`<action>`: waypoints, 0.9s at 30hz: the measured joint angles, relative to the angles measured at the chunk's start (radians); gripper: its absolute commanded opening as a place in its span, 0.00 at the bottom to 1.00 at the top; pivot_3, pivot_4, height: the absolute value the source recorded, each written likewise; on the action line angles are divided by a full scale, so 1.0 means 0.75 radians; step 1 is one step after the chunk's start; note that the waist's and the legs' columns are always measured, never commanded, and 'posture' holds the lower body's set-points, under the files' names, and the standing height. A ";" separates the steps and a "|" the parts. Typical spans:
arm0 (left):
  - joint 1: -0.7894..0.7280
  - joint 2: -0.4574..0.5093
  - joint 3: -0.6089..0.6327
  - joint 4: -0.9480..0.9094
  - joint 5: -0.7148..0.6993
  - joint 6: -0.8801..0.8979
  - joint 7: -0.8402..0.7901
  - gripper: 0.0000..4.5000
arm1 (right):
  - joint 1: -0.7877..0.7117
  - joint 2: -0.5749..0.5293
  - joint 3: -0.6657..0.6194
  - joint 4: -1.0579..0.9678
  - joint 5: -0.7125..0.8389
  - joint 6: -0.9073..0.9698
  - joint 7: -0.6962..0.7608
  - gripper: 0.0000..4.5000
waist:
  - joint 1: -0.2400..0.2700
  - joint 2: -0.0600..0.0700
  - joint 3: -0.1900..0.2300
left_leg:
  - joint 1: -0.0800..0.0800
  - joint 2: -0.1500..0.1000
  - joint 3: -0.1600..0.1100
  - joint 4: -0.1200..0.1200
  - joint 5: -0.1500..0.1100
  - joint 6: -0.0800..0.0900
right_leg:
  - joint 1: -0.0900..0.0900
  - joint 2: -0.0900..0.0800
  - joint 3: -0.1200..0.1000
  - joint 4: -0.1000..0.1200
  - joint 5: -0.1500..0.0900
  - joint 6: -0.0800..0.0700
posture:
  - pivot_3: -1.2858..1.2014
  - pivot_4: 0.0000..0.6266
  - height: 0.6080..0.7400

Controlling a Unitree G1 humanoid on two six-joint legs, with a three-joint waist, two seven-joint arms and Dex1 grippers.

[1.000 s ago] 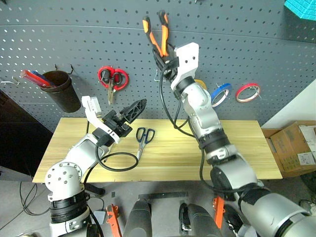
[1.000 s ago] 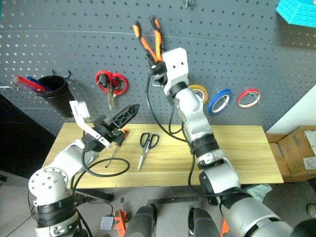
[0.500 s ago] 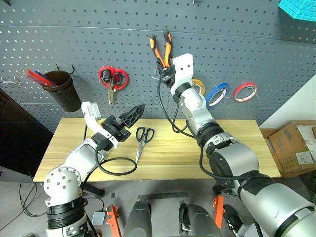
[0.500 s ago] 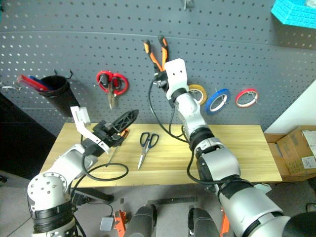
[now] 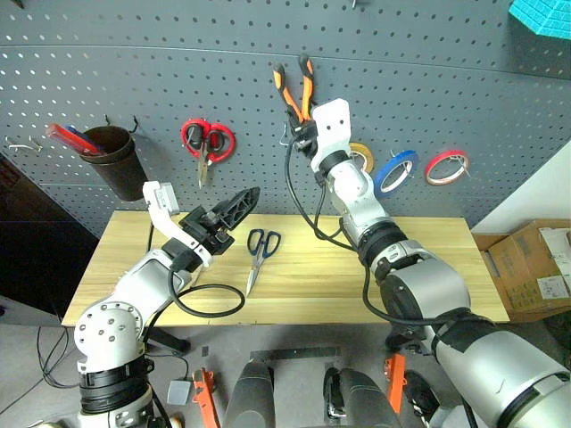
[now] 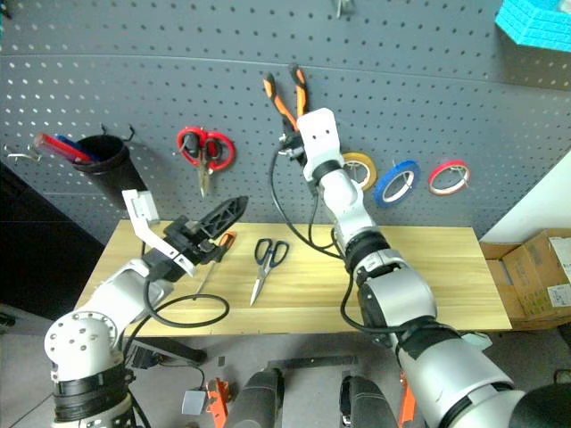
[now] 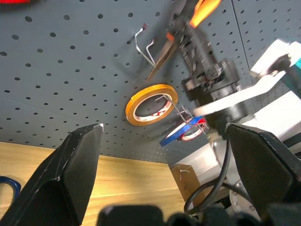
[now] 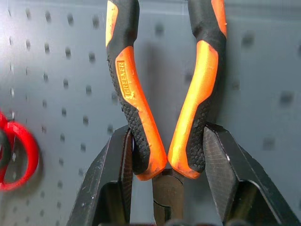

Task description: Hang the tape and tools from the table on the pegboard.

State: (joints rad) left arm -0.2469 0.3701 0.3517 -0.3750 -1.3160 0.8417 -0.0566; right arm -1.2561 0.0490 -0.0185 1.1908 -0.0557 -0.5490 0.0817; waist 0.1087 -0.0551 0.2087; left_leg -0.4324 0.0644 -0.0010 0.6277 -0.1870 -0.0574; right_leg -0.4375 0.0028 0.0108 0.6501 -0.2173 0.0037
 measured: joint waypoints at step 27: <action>0.039 0.027 -0.002 -0.004 -0.028 -0.003 0.004 1.00 | 0.001 0.073 0.004 -0.004 -0.005 -0.041 -0.058 0.38 | 0.031 0.000 -0.001 | 0.000 0.000 -0.001 0.001 0.001 -0.001 | 0.000 -0.001 -0.001 0.002 0.000 0.000 | 0.66 0.18 1.00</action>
State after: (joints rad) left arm -0.2180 0.3907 0.3505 -0.3782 -1.3371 0.8392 -0.0537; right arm -1.2553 0.1035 -0.0154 1.1880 -0.0592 -0.5795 0.0381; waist 0.1321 -0.0551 0.2076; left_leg -0.4324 0.0643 -0.0015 0.6283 -0.1864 -0.0583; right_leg -0.4375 0.0020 0.0100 0.6514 -0.2170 0.0038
